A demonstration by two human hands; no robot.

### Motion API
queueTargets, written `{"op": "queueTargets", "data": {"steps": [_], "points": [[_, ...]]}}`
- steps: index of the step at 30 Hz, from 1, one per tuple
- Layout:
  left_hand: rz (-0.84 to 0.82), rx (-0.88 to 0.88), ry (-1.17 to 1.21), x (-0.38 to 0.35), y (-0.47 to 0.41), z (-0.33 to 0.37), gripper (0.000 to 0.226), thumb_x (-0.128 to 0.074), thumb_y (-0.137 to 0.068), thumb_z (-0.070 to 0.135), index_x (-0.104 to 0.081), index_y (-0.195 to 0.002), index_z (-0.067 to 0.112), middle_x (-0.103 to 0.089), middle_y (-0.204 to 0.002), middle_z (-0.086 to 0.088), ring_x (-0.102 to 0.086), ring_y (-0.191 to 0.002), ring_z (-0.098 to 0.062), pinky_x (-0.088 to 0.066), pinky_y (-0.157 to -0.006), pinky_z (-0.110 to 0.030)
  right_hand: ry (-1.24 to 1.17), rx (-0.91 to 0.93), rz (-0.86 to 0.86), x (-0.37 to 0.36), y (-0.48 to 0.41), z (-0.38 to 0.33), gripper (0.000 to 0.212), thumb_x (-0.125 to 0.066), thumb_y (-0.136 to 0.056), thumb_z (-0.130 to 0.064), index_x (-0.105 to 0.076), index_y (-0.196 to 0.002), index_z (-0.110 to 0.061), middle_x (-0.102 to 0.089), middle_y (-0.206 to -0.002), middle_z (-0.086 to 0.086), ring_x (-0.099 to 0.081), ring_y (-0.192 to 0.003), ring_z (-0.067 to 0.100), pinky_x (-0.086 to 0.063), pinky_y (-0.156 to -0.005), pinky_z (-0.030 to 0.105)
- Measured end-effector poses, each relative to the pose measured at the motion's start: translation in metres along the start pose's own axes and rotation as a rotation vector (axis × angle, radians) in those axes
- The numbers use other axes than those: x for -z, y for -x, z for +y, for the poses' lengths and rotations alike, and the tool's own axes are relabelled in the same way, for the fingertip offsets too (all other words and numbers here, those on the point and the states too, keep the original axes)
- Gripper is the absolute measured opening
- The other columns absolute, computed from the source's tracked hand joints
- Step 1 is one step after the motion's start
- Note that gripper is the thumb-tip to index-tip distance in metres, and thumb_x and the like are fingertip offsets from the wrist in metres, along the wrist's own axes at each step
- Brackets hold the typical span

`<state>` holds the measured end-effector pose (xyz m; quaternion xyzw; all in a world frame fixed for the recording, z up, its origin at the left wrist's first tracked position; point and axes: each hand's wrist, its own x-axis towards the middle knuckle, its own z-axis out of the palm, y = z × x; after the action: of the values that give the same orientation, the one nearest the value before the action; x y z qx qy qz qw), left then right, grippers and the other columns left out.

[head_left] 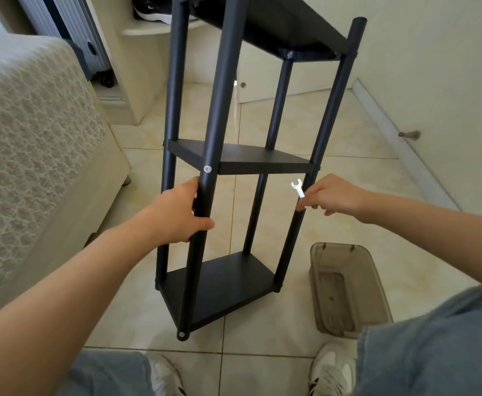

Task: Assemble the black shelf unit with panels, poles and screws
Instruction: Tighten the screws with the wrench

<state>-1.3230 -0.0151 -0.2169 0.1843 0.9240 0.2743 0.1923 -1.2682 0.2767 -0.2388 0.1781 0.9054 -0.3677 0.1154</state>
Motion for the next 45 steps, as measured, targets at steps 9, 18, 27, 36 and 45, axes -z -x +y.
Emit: {"op": "queueTargets", "data": {"steps": [9,18,27,36,45], "points": [[0.018,0.026,-0.041,0.007,0.001,-0.006,0.054,-0.079,-0.084,0.018,-0.049,-0.129,0.020,-0.062,-0.104,0.003,-0.066,-0.096,-0.022,-0.061,-0.084,-0.041,-0.269,-0.137,0.341,0.021,-0.028,0.003,0.014,-0.075,-0.082,-0.020,-0.070,-0.091,-0.010,-0.059,-0.108,0.005,-0.052,-0.100,0.022,-0.046,-0.089,0.034],[0.103,0.113,-0.072,0.010,-0.008,-0.021,0.037,-0.074,-0.088,0.016,-0.043,-0.109,0.021,-0.057,-0.092,0.001,-0.061,-0.080,-0.021,-0.059,-0.075,-0.037,-0.617,-0.002,0.320,0.024,-0.026,-0.018,0.010,-0.069,-0.086,-0.013,-0.076,-0.088,-0.006,-0.065,-0.120,0.013,-0.055,-0.116,0.026,-0.043,-0.097,0.039],[0.344,0.229,0.047,0.023,-0.007,-0.048,0.051,-0.072,-0.090,0.011,-0.050,-0.135,0.006,-0.063,-0.121,-0.019,-0.066,-0.099,-0.040,-0.057,-0.087,-0.054,-0.699,0.030,0.274,0.008,-0.017,-0.062,0.014,-0.070,-0.084,-0.013,-0.074,-0.094,-0.005,-0.057,-0.101,-0.001,-0.048,-0.088,0.014,-0.037,-0.091,0.040],[0.528,0.295,0.246,0.034,-0.012,-0.073,0.053,-0.068,-0.091,0.004,-0.047,-0.140,0.008,-0.061,-0.130,-0.019,-0.060,-0.117,-0.039,-0.054,-0.094,-0.057,-0.709,0.380,0.172,0.027,0.015,-0.105,0.021,-0.066,-0.089,-0.016,-0.078,-0.072,-0.012,-0.054,-0.080,0.010,-0.056,-0.090,0.018,-0.041,-0.096,0.036],[0.443,0.366,0.123,0.032,-0.020,-0.085,0.051,-0.058,-0.094,-0.001,-0.043,-0.143,0.004,-0.058,-0.130,-0.023,-0.058,-0.114,-0.044,-0.053,-0.093,-0.052,-0.781,0.452,0.072,0.018,0.039,-0.120,0.027,-0.063,-0.090,-0.006,-0.062,-0.091,0.021,-0.070,-0.069,-0.009,-0.059,-0.093,0.011,-0.040,-0.105,0.041]]}}
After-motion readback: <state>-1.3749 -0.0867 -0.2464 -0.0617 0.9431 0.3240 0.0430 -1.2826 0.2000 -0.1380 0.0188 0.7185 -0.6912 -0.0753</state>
